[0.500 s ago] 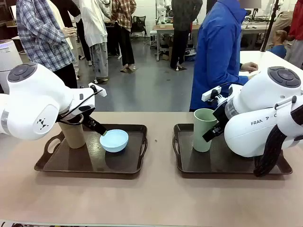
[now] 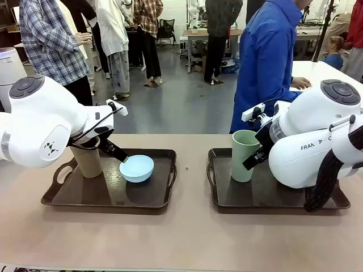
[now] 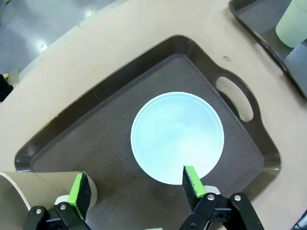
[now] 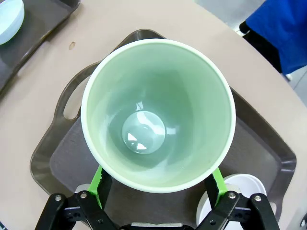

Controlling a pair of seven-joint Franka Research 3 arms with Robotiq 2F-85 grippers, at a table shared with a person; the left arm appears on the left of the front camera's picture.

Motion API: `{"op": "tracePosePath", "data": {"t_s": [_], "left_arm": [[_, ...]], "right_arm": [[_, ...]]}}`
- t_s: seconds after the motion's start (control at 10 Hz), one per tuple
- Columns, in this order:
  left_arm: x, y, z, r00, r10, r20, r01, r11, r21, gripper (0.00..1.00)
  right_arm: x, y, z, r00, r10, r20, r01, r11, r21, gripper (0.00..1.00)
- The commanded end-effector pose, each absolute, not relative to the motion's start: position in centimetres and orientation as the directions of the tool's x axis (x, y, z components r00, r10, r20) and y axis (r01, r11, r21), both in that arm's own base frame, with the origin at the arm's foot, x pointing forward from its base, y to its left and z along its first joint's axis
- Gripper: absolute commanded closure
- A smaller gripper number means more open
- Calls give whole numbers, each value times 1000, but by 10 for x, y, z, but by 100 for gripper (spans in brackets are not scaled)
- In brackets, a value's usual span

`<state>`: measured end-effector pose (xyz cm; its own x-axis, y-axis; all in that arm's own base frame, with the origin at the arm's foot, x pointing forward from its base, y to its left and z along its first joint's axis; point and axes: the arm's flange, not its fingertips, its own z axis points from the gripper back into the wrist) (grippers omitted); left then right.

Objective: Set up a tray with a mat and arrange the tableware.
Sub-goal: Pick up the Picnic Bowl and Reusable plastic cup from the Handle tray in front of the human's position and hold them in the air.

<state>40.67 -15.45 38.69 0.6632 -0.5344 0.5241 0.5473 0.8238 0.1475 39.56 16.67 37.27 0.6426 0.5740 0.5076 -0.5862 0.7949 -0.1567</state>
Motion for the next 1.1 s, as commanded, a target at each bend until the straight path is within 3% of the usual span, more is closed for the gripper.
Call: {"op": "tracePosePath", "data": {"t_s": [0.0,0.7,0.9,1.0], "left_arm": [[407,-154,387,663,-534,525,547,824,148,0],[407,-155,387,663,-534,524,547,824,147,0],[378,-160,405,676,-583,452,576,800,169,0],[356,-161,431,727,-540,423,532,833,151,0]], "right_arm": [[396,167,373,643,574,508,-586,795,-156,0],[396,167,373,643,574,508,-586,795,-157,0],[380,166,380,807,454,378,-418,891,-179,0],[354,163,396,824,432,365,-385,901,-199,0]]}}
